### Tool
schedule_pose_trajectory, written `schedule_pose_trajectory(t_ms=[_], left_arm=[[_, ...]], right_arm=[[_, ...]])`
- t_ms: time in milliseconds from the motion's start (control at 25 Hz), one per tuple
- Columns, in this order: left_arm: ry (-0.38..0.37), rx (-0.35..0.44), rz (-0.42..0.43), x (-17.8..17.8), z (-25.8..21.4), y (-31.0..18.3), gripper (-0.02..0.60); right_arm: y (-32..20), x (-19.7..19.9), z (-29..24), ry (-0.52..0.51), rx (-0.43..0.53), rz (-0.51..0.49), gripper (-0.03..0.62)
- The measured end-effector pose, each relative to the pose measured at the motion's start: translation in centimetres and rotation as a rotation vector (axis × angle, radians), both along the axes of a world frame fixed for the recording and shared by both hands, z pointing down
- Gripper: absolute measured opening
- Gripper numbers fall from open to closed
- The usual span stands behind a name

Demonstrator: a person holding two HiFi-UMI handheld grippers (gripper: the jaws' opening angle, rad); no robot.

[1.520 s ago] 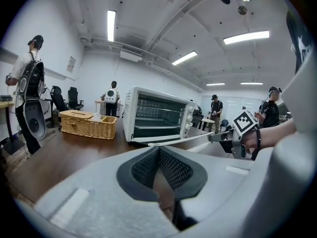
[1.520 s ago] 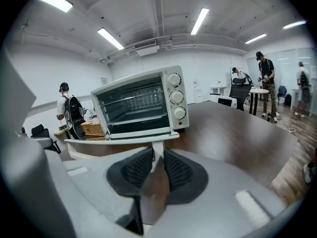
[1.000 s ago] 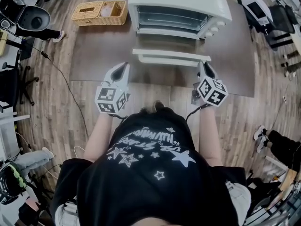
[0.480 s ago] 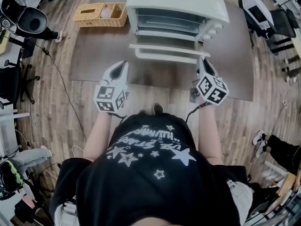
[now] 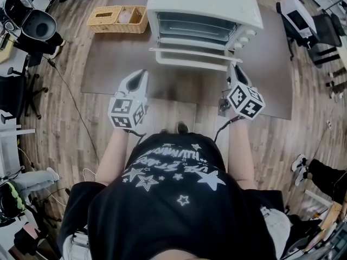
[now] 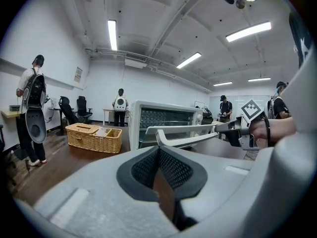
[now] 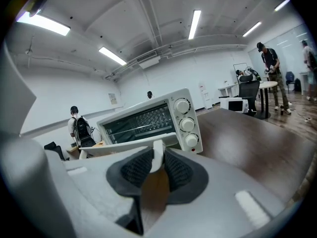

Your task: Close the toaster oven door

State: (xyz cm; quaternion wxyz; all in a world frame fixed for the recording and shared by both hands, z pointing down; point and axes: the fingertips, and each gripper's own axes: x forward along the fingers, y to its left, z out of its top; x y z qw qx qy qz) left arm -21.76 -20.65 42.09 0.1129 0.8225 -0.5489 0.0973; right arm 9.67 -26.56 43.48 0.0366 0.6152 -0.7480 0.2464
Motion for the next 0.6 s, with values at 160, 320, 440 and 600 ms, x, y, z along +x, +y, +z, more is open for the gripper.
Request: schedule_pose_trajectory(t_ms=[160,320,440,600], left_arm=[[-0.001,0.009,-0.005,0.1,-0.4,-0.2,0.011],[-0.001,0.020,-0.007,0.4,-0.8,-0.6,0.011],[-0.002,0.028,-0.011,0.8,-1.1,-0.9,0.011],[-0.001,0.034,-0.018,0.8,-1.3,-1.5,0.011]], right_arm=[[-0.5,0.0,-0.7,0.000,0.012,-0.001,0.084],[-1.0,0.1,-1.3,-0.006,0.022,-0.003,0.084],[-1.4,0.3,-1.7,-0.013,0.030,-0.012,0.084],[-2.2,0.3,-2.2,-0.011,0.036,-0.018,0.086]])
